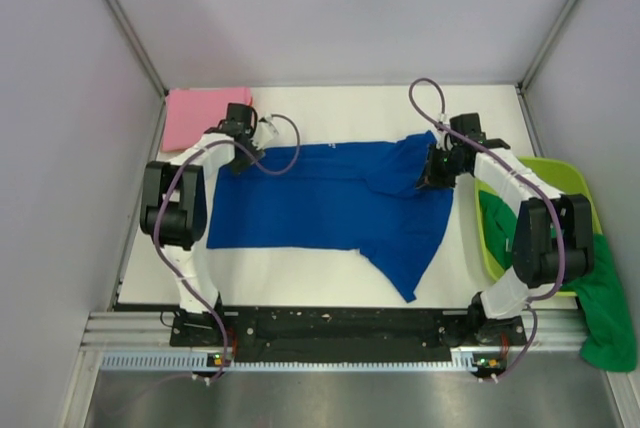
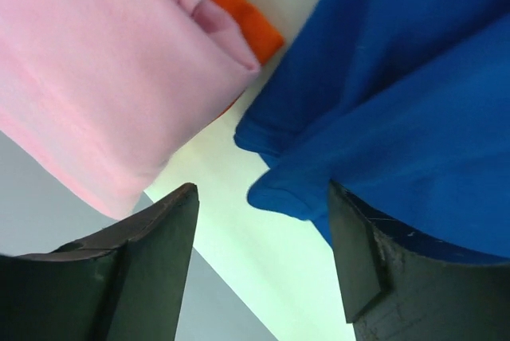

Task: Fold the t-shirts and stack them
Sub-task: Fold the flattened tshirt in 1/3 of the way

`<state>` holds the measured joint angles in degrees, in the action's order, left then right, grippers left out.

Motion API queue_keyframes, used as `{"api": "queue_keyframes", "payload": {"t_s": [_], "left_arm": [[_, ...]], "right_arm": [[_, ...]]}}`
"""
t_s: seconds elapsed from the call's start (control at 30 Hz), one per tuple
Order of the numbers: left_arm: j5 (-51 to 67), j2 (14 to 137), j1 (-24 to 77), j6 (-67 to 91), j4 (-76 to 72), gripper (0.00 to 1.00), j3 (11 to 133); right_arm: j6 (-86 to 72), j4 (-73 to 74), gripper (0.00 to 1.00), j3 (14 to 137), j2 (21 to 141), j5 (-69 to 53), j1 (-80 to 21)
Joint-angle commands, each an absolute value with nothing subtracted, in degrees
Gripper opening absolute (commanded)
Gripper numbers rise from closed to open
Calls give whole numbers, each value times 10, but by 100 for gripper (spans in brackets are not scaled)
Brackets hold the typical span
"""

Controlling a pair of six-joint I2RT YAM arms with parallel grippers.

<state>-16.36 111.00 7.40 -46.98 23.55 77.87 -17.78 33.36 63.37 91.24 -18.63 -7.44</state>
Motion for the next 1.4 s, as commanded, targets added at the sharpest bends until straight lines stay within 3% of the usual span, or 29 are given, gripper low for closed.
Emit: {"api": "queue_keyframes", "payload": {"t_s": [0.0,0.2,0.43,0.73,1.03,1.1,1.2,1.23,1.37], "left_arm": [[-133,1014,119,-480,219,71,760],[33,942,223,-467,244,67,764],[102,1039,401,-427,258,46,855],[87,1210,465,-437,209,50,992],[35,1277,472,-470,185,51,1020],[39,1277,472,-463,181,41,1020],[45,1264,472,-454,184,7,1013],[46,1257,472,-451,185,0,1007],[92,1220,452,-453,207,0,991]], "right_arm": [[-196,318,0,667,900,-250,-69],[-228,312,0,736,959,-178,-60],[-302,283,0,806,1063,-163,-45],[-353,261,0,824,1112,-163,-37],[-349,251,0,809,1107,-174,-37],[-346,251,0,805,1104,-172,-37],[-334,257,0,785,1090,-170,-36],[-326,263,0,777,1081,-166,-36],[-276,296,0,727,1026,-147,-36]]}}
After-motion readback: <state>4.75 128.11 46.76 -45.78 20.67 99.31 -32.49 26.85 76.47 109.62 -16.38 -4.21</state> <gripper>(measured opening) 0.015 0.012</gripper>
